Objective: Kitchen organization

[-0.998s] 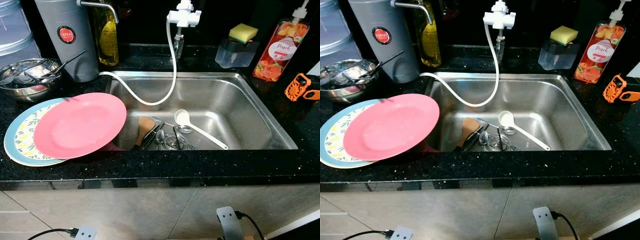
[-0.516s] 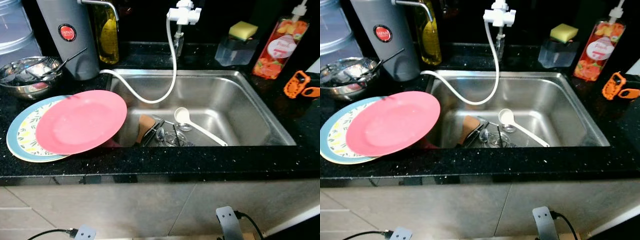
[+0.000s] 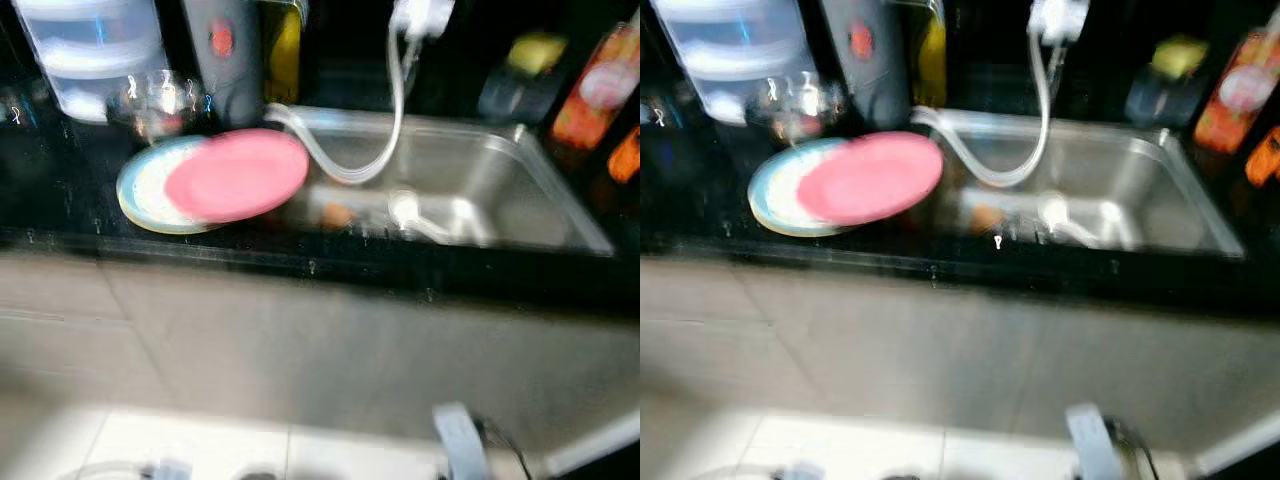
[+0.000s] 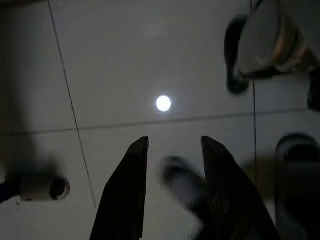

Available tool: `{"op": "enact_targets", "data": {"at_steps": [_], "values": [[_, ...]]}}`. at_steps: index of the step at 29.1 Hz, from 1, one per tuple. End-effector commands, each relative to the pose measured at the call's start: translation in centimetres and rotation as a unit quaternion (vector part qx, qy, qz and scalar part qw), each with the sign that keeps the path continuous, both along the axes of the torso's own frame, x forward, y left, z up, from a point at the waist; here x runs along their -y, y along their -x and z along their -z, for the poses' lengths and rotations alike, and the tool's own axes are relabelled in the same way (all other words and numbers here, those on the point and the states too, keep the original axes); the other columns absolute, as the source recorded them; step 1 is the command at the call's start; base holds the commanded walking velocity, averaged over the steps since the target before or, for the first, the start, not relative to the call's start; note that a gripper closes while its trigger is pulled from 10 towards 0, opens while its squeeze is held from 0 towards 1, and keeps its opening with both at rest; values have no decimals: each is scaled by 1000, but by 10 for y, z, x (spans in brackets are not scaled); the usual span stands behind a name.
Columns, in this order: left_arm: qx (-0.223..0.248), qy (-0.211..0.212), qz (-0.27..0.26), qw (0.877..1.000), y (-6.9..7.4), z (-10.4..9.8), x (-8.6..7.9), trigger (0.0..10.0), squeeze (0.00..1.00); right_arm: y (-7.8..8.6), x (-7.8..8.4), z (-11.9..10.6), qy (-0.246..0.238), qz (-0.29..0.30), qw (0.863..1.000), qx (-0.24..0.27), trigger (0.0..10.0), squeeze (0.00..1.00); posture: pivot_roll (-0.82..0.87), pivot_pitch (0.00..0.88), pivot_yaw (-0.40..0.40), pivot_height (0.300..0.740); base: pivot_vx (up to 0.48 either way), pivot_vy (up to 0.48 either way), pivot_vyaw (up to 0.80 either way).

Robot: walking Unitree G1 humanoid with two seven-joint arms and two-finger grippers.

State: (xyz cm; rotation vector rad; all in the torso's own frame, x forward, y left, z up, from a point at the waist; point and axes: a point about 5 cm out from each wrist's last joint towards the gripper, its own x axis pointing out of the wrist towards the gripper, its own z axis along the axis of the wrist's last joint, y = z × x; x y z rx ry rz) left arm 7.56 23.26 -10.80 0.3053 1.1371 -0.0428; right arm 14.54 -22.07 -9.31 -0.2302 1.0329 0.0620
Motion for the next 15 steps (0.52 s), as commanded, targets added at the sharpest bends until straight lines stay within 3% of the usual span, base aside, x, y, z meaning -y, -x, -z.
{"op": "enact_targets", "data": {"at_steps": [1,15], "values": [[21,-6,7,1000,-15,-4,-4,10000,0,1,-2,1,-3,2,1000,-3,10000,0,133,0,-62,740,0,0,0],[19,-8,5,1000,-19,-5,-6,10000,0,-3,-2,-1,-5,0,1000,4,10000,0,135,0,-64,740,0,0,0]]}}
